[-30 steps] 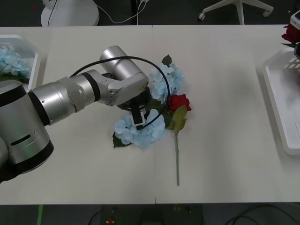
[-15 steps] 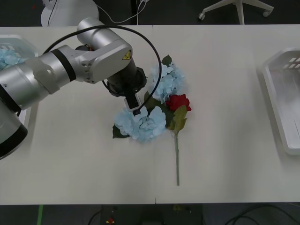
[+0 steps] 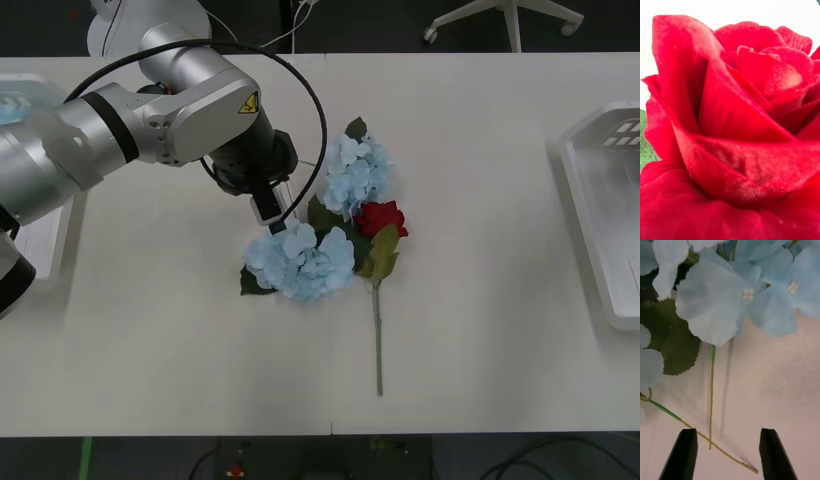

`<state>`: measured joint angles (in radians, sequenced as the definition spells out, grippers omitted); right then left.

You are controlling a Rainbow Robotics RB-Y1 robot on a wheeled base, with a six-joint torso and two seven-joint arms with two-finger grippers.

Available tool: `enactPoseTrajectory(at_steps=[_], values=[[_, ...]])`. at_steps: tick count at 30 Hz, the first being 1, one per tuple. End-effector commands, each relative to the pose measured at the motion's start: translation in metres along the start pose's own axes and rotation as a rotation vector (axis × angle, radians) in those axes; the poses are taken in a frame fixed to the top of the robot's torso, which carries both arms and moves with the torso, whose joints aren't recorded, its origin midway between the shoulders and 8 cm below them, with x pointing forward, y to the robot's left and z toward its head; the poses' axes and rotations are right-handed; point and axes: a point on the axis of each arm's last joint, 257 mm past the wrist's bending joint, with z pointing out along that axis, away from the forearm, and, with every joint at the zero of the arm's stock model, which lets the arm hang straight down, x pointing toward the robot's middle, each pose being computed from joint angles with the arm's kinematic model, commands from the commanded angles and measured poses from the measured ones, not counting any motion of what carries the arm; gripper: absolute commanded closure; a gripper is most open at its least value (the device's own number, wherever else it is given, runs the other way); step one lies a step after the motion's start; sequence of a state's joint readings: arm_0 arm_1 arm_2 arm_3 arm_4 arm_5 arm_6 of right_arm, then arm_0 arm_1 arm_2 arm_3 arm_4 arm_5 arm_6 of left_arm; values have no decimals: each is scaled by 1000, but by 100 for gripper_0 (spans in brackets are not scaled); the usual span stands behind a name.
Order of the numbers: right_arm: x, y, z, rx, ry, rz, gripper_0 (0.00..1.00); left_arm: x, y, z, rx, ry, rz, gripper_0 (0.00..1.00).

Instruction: Put the red flowers into the right box and the blue flowers into the left box

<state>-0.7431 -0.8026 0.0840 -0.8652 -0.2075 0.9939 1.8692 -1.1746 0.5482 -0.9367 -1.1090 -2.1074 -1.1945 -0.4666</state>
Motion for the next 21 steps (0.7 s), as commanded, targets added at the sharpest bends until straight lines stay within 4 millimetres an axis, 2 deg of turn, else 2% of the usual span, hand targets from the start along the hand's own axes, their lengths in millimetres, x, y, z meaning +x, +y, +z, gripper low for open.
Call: enactPoseTrajectory(at_steps=[1, 3, 4, 5, 7, 12, 18, 21], values=[[-32, -3, -12, -3, -54, 66, 81, 13, 25, -3, -39, 41, 35, 0], [-32, -2, -12, -5, -55, 73, 58, 15, 28, -1, -39, 56, 41, 0], [-33, -3, -12, -8, -58, 76, 51, 15, 28, 0, -36, 57, 44, 0], [-34, -3, -13, -15, -61, 88, 38, 13, 30, 2, -35, 60, 49, 0], [-37, -7, -15, -32, -74, 111, 25, 11, 30, 7, -25, 58, 48, 0], [-39, -18, -20, -63, -95, 140, 14, 4, 31, 21, 2, 64, 52, 0], [-38, -33, -35, -147, -111, 115, 8, -6, 39, 35, 27, 78, 66, 0], [-37, -28, -48, -230, -119, 92, 6, -6, 40, 41, 34, 91, 68, 0]])
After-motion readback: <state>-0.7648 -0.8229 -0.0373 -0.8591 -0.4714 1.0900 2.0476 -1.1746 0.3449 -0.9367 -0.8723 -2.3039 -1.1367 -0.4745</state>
